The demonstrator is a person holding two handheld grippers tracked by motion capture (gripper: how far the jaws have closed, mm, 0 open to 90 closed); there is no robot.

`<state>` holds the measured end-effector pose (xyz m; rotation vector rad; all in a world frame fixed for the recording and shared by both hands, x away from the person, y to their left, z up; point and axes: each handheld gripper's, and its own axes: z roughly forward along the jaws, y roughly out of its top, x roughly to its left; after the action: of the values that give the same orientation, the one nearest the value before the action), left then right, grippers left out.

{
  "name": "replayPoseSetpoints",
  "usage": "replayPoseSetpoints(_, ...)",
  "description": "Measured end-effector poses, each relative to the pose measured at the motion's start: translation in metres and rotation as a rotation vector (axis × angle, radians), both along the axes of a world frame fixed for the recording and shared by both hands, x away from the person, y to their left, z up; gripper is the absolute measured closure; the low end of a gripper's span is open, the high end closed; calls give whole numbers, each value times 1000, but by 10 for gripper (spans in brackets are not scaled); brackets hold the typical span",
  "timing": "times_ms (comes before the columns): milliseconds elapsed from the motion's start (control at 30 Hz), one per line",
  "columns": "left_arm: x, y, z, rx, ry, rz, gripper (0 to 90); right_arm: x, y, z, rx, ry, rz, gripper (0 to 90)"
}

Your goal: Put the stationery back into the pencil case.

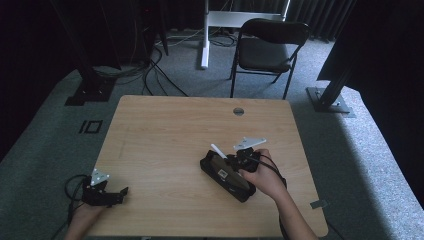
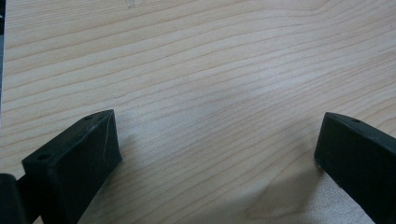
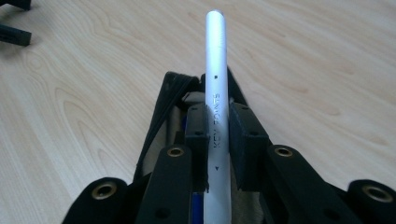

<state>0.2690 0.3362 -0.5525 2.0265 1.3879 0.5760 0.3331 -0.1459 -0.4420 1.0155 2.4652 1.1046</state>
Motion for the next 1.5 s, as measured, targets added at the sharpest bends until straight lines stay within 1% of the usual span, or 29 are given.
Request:
replayPoseSetpoints(33, 0, 0, 0, 0, 0, 0, 2, 0, 0, 0, 0, 0, 0, 783)
replayPoseSetpoints(100, 0, 0, 0, 0, 0, 0, 2, -2, 1, -8, -10, 15, 7, 783)
replayPoseSetpoints(167, 0, 0, 0, 0, 0, 0, 1, -2, 1, -12, -11, 27, 13, 783)
replayPoseSetpoints(333, 0, 0, 0, 0, 0, 0, 1, -4, 2, -18, -21, 32, 19, 783)
replayPoseSetpoints(367, 0, 0, 0, 0, 0, 0, 2, -5, 3, -22, -41, 36, 21, 783)
replayPoseSetpoints(467, 0, 0, 0, 0, 0, 0, 1, -5, 3, -23, -37, 42, 22, 783)
replayPoseSetpoints(500, 0, 0, 0, 0, 0, 0, 1, -5, 3, -25, -47, 43, 27, 782)
replayPoseSetpoints(533, 0, 0, 0, 0, 0, 0, 2, -5, 2, -29, -59, 54, 25, 782)
replayPoseSetpoints(633, 0, 0, 0, 0, 0, 0, 1, -5, 2, -31, -63, 61, 27, 782)
replayPoseSetpoints(700, 0, 0, 0, 0, 0, 0, 1, -5, 3, -33, -89, 69, 29, 782)
replayPoseSetpoints(767, 0, 0, 0, 0, 0, 0, 2, -4, 3, -35, -93, 80, 33, 782)
replayPoseSetpoints(833, 0, 0, 0, 0, 0, 0, 1, -4, 4, -36, -96, 82, 32, 782)
replayPoseSetpoints(967, 0, 0, 0, 0, 0, 0, 1, -3, 6, -37, -120, 79, 39, 782)
replayPoseSetpoints(1000, 0, 0, 0, 0, 0, 0, 1, -2, 7, -37, -110, 79, 31, 782)
replayPoseSetpoints(1167, 0, 0, 0, 0, 0, -1, 2, 1, 10, -41, -133, 77, 35, 782)
replayPoseSetpoints(1300, 0, 0, 0, 0, 0, 0, 1, 3, 11, -42, -130, 83, 32, 782)
replayPoseSetpoints(1467, 0, 0, 0, 0, 0, 0, 2, 5, 15, -44, -151, 93, 39, 782)
replayPoseSetpoints(1500, 0, 0, 0, 0, 0, 0, 1, 5, 15, -45, -147, 95, 38, 782)
